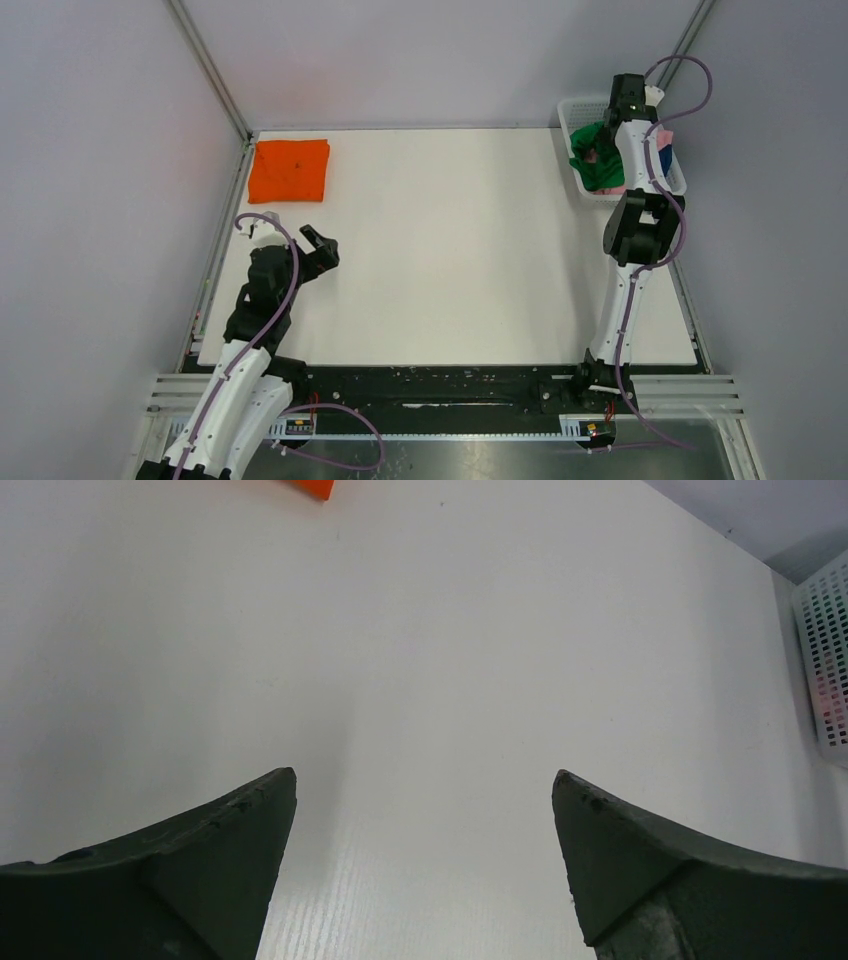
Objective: Fold and stack the t-shirts
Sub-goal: Grab crumpled tshirt from bin with the right arm, then move the tshirt to the center of the board
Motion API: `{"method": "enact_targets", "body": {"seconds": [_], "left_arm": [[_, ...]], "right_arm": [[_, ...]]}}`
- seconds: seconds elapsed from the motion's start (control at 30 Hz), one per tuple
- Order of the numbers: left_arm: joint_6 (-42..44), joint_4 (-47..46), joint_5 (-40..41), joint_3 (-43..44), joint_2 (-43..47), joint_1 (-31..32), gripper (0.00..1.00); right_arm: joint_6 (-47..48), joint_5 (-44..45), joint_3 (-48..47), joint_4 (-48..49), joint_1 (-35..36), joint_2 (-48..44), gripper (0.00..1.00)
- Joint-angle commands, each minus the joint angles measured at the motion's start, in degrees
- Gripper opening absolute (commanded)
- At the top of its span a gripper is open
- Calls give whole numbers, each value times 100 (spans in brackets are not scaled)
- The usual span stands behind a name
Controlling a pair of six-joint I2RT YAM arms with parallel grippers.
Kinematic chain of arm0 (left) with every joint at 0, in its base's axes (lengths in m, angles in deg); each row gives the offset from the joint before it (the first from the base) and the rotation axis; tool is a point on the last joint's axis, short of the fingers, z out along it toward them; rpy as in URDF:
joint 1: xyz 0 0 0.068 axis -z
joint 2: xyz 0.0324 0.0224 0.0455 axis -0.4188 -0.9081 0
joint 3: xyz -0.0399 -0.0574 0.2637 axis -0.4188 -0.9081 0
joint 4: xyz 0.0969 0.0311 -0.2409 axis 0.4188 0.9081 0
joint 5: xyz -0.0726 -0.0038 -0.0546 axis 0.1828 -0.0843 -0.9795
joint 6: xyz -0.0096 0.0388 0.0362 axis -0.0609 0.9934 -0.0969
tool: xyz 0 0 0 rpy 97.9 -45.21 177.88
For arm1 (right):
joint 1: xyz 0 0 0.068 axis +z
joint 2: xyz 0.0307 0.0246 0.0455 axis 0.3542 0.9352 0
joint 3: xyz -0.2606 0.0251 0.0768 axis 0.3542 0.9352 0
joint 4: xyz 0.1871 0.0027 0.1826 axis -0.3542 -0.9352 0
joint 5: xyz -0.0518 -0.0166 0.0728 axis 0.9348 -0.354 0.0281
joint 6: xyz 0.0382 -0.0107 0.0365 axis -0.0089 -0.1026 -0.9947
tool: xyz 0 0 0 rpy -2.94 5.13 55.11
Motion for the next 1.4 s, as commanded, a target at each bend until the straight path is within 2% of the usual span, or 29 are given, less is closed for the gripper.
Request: {"method": "enact_targets", "body": {"seconds": [0.0,0.1,0.13,0.33,0.43,0.63,0.87,1.1,1.2,1.27,1.37], "left_arm": [[-25,-140,176,263,54,7,99],[-34,-99,187,263,67,4,99],[-35,-92,198,267,78,6,99],[-35,52,272,332,125,7,99],[-42,119,303,342,209,7,99],[-102,189,319,291,442,7,99],[-142,190,232,268,564,5,99],[-181,236,178,276,594,7,99],[-211,246,127,279,601,7,99],[-226,218,101,269,588,4,99],[-306,179,87,239,536,7,99]], "right_arm": [[-8,554,35,-262,-69,-61,40],[2,540,117,-271,-118,-35,38],[12,539,109,-274,-130,-15,35],[114,400,55,-166,-159,-210,0],[375,-4,82,81,-159,-690,0],[935,-820,443,814,-123,-2300,0],[1278,-1866,1254,1986,-2,-4058,0],[428,-4038,766,2165,116,-4633,0],[29,-4870,525,2229,403,-4702,0],[22,-4962,457,2147,764,-4806,0],[568,-4876,364,1705,1753,-4888,0]]}}
